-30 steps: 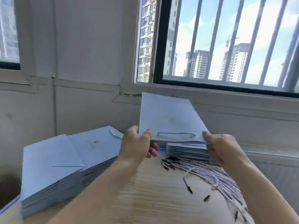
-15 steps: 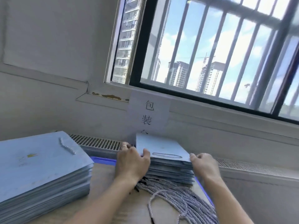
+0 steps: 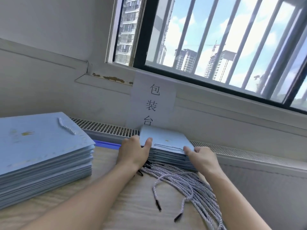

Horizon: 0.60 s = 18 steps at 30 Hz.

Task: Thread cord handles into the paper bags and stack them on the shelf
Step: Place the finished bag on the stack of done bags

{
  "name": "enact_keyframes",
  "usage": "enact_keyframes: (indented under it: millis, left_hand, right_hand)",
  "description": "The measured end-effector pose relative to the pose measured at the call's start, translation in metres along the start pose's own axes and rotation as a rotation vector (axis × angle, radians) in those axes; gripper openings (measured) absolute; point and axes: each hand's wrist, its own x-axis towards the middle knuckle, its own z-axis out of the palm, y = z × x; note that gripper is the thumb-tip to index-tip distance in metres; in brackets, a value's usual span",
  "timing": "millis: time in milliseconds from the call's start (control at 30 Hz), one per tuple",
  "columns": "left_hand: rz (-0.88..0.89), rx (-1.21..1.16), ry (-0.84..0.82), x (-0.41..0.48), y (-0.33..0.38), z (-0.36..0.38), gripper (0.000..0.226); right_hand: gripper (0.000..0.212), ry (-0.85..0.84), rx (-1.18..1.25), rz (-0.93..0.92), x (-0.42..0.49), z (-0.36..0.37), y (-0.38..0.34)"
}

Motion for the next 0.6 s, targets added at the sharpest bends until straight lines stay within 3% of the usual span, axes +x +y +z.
enact_keyframes:
  millis: [233, 433, 600]
  left_hand:
    - [0.039, 0.050, 0.017, -0.002, -0.001, -0.001, 0.052]
    - [0.023, 0.143, -0.066, -0.007, 0.008, 0.007, 0.076]
    - [-0.002, 0.295, -0.143, -0.004, 0.009, 0.011, 0.086]
  right_hand:
    - [0.047, -0.040, -0.081, 0.014, -0.003, 0.006, 0.002]
    - [0.070, -0.106, -0.150, 0.012, -0.005, 0.015, -0.006]
    - [0.054, -0.112, -0.166, 0.068, -0.010, 0.020, -0.010]
